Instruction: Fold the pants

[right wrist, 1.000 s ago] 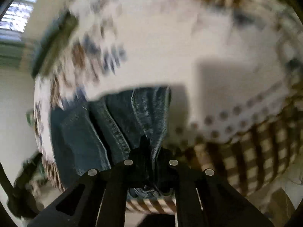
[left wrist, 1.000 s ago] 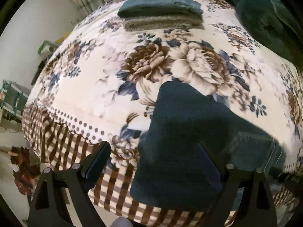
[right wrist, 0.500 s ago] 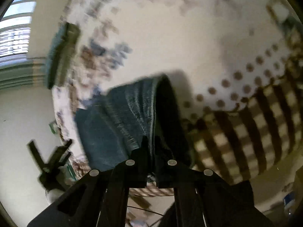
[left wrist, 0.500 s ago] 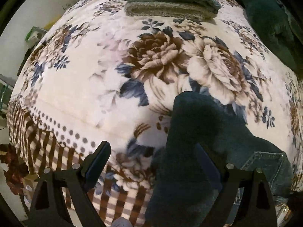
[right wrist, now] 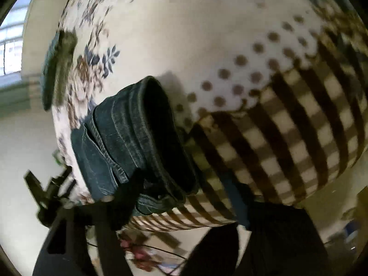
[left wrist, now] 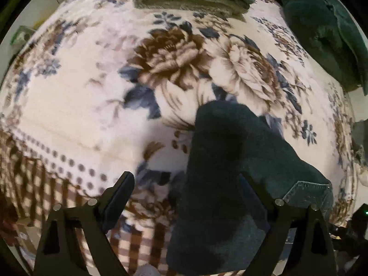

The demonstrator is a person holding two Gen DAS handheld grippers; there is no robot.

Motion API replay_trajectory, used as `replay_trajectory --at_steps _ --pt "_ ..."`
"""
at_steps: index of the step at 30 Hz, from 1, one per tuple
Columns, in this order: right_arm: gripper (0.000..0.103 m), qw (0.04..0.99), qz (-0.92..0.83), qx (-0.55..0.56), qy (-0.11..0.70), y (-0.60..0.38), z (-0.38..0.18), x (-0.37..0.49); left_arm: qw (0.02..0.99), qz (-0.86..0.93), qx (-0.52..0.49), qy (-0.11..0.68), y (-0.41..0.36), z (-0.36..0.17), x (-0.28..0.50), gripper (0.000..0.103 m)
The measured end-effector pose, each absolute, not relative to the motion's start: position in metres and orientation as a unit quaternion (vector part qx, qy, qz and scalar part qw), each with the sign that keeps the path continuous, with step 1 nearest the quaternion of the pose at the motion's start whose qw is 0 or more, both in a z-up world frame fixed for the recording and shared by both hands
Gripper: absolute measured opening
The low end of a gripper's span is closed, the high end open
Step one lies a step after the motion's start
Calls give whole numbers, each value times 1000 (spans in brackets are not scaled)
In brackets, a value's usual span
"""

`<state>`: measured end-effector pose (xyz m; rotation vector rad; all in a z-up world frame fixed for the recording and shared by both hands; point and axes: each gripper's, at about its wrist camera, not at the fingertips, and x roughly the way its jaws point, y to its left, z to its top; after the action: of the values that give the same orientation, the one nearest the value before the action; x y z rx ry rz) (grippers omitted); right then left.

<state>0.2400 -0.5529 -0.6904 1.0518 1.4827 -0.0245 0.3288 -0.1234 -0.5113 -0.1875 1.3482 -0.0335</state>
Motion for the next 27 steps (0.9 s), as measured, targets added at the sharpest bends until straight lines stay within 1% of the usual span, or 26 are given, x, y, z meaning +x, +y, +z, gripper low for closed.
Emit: replay_trajectory --at_steps 1,4,6,7,8,10,11,13,14,18,20,22,24,25,26,27 --pt "82 602 4 473 643 -551 -697 238 773 -25 -99 627 -124 -516 328 91" --pt "84 541 33 529 653 -533 -732 231 757 -41 -129 640 -126 -532 325 91" --pt "84 520 32 556 648 -525 -751 233 746 -45 -137 650 -128 -543 323 91" --pt "80 525 34 562 638 -519 -754 234 744 -45 -137 652 -129 -547 321 91" --pt "56 534 41 569 623 -516 -753 238 743 -45 -138 653 -129 -549 320 91" --pt "47 561 39 555 613 -512 -741 247 744 -44 -144 651 -127 -550 317 91" --pt "40 584 35 528 615 -510 -729 253 744 -43 -147 651 -126 -551 316 91" --pt "29 623 33 488 611 -507 -705 262 743 -43 -153 650 -123 -552 314 91" --pt "28 640 33 472 605 -504 -693 266 743 -43 -153 650 -122 -553 313 91" --pt "27 698 53 430 570 -506 -637 284 742 -45 -153 651 -120 -553 311 91" --pt "27 714 59 415 561 -504 -625 299 741 -46 -156 651 -118 -553 310 91" --pt "27 724 34 379 576 -504 -632 310 741 -48 -158 651 -118 -553 310 91" --pt "28 695 29 384 607 -501 -662 317 742 -46 -152 651 -120 -552 309 91" --pt "37 676 24 400 619 -508 -676 312 741 -47 -152 652 -121 -552 309 91" --pt "47 657 18 428 621 -516 -689 302 740 -49 -154 652 -121 -552 308 91" --pt "51 641 19 467 609 -523 -696 286 740 -51 -156 653 -122 -552 307 91"
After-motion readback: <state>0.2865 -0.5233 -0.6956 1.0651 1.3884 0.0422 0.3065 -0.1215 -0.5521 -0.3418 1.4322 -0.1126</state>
